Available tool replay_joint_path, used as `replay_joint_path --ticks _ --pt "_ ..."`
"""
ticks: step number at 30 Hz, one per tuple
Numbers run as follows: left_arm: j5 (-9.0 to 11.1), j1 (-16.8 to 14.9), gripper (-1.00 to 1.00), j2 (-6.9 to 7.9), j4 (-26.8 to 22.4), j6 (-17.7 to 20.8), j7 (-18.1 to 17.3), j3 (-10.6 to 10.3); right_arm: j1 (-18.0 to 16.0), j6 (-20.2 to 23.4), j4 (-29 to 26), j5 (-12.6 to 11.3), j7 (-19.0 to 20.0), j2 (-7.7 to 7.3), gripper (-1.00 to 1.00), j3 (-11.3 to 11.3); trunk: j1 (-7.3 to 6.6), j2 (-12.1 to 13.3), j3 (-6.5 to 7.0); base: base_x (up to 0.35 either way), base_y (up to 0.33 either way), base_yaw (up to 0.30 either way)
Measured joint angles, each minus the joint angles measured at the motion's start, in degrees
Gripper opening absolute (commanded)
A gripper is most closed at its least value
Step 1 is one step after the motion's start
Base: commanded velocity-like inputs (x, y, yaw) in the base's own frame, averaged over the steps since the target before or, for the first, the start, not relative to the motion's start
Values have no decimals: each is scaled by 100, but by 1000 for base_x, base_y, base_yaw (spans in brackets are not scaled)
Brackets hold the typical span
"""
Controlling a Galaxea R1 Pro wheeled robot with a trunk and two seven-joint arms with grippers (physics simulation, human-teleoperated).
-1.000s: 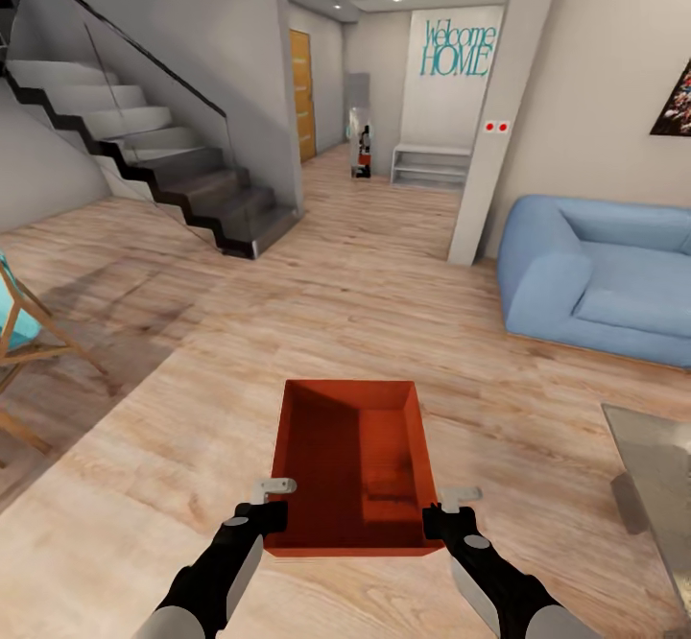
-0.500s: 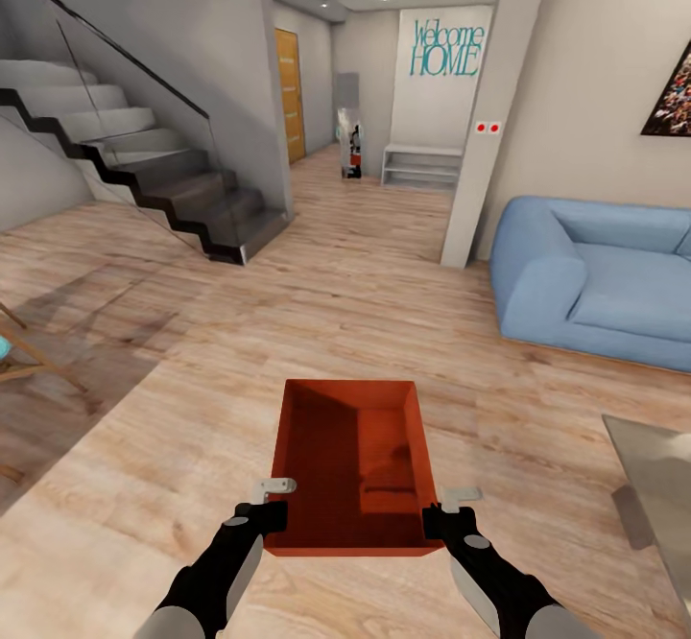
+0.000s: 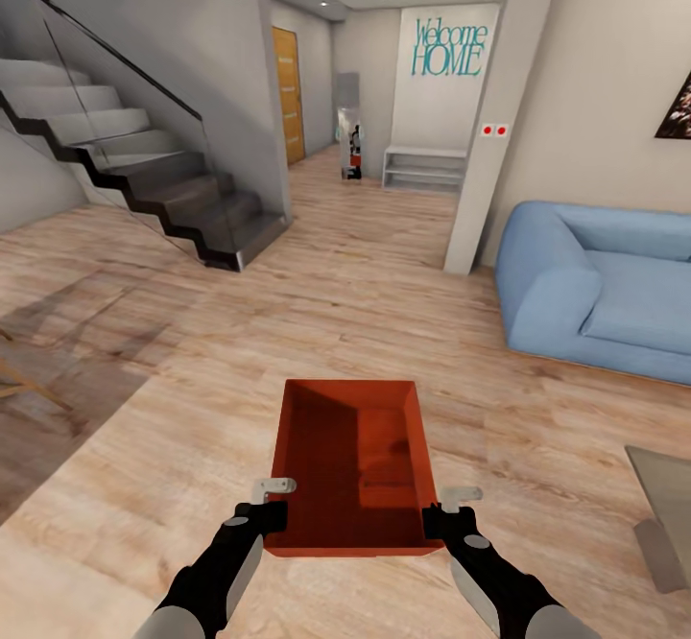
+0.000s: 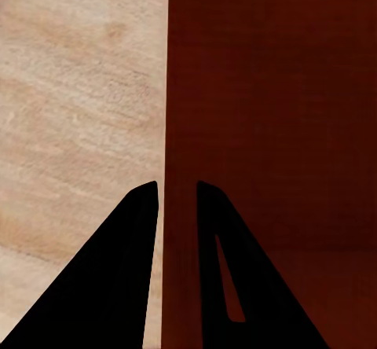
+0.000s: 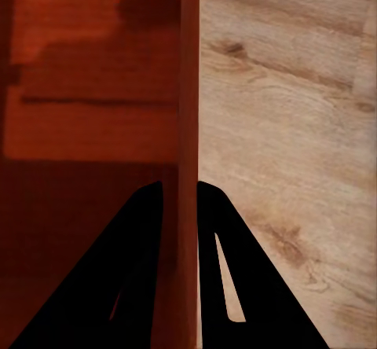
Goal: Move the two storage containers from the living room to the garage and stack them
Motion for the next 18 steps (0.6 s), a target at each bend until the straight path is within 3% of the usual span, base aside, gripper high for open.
replay_joint_path --ticks 18 --pt "-1 0 -100 0 2 0 -1 1 0 0 1 -2 0 0 -100 1 0 0 0 336 0 0"
